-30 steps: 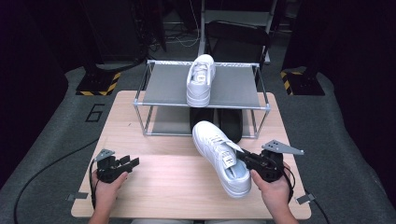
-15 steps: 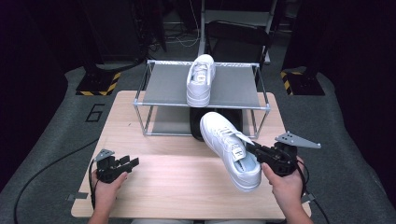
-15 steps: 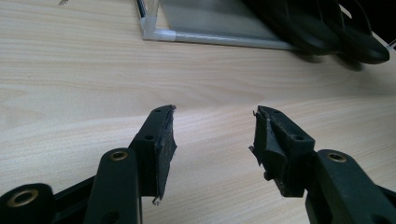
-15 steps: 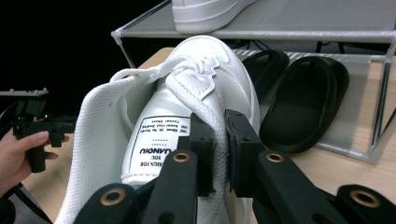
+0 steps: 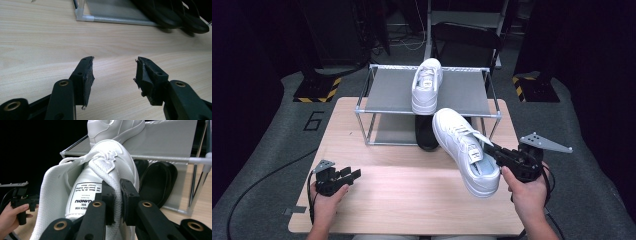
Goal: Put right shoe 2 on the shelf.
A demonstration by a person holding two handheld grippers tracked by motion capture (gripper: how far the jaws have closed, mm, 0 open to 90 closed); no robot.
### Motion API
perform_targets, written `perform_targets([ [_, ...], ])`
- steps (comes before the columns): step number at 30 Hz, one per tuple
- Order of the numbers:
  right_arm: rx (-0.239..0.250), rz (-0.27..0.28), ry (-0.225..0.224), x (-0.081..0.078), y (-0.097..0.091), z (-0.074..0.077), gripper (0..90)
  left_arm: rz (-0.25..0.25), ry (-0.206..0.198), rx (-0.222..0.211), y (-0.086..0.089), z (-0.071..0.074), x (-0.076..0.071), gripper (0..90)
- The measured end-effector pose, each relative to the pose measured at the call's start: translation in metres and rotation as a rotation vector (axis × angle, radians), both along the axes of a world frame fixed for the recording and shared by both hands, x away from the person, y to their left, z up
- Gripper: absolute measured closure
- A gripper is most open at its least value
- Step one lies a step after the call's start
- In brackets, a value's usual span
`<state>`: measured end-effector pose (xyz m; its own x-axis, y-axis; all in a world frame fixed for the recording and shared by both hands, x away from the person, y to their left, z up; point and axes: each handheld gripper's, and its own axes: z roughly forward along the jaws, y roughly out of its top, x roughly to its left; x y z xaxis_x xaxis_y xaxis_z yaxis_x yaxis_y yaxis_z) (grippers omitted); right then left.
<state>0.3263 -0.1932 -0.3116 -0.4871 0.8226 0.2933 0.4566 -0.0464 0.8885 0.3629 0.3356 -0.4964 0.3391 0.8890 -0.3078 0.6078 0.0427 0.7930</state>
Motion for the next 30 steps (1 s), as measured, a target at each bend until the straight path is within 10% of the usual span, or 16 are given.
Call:
perform_targets([
  [30, -0.039, -0.189, 0.007, 0.114, 0.011, 0.029, 82.3, -0.006, 0.003, -0.004, 0.0, -0.001, 0.002, 47.1],
])
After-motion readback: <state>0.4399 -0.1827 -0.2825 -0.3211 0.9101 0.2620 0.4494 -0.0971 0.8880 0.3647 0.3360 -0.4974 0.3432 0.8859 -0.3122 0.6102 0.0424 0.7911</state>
